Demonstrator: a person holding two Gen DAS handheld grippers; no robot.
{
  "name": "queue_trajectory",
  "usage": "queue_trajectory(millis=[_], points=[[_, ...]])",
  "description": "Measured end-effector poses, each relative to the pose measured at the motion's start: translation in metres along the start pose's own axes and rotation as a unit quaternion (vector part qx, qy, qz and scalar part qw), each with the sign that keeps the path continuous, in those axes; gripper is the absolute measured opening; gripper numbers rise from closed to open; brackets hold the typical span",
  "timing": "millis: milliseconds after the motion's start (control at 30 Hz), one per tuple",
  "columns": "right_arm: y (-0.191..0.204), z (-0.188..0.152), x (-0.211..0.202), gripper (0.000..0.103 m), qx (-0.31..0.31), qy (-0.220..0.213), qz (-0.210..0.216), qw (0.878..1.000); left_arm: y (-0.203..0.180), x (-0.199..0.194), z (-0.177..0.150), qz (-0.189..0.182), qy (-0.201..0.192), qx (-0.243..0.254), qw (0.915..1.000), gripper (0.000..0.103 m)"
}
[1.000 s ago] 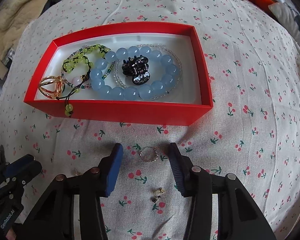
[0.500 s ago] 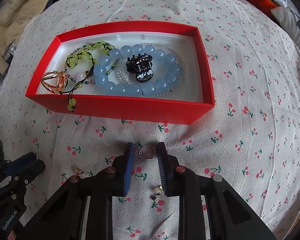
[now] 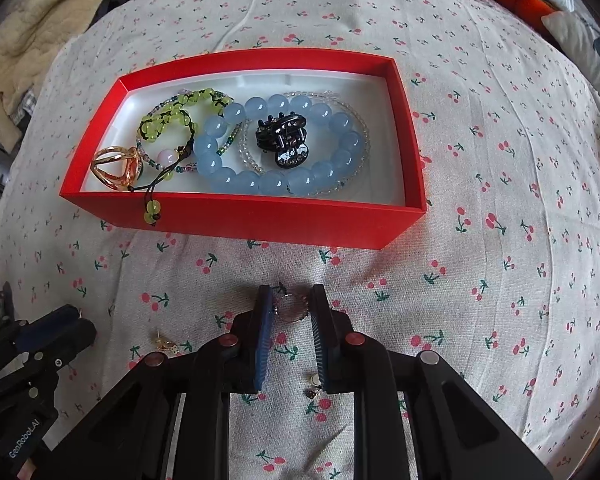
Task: Organize jewelry
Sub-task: 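Grasp the silver stone ring with the left gripper while the right gripper grasps the silver hoop ring, then carry both silver rings into the red box and open both grippers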
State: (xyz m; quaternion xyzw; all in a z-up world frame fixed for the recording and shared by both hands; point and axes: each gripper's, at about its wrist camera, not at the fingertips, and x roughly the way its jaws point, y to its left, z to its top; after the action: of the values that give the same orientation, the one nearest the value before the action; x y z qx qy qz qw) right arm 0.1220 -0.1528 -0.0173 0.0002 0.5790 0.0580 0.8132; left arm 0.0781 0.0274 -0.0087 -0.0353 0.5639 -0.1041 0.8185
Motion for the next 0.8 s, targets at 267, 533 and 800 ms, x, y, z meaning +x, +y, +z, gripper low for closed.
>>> queue_trajectory(millis=[267, 533, 800], points=[[-0.010, -0.002, -0.019, 0.020, 0.018, -0.013, 0.031, 0.999, 0.003, -0.014, 0.003, -0.014, -0.021, -0.002, 0.9997, 0.019], [-0.019, -0.008, -0.053, 0.020, 0.038, -0.055, 0.065, 0.996, -0.005, -0.038, 0.009, -0.037, -0.081, 0.016, 0.9959, 0.019], [-0.029, -0.006, -0.081, 0.020, 0.051, -0.124, 0.092, 0.987, -0.023, -0.045, 0.024, -0.037, -0.147, 0.046, 0.9873, 0.019]])
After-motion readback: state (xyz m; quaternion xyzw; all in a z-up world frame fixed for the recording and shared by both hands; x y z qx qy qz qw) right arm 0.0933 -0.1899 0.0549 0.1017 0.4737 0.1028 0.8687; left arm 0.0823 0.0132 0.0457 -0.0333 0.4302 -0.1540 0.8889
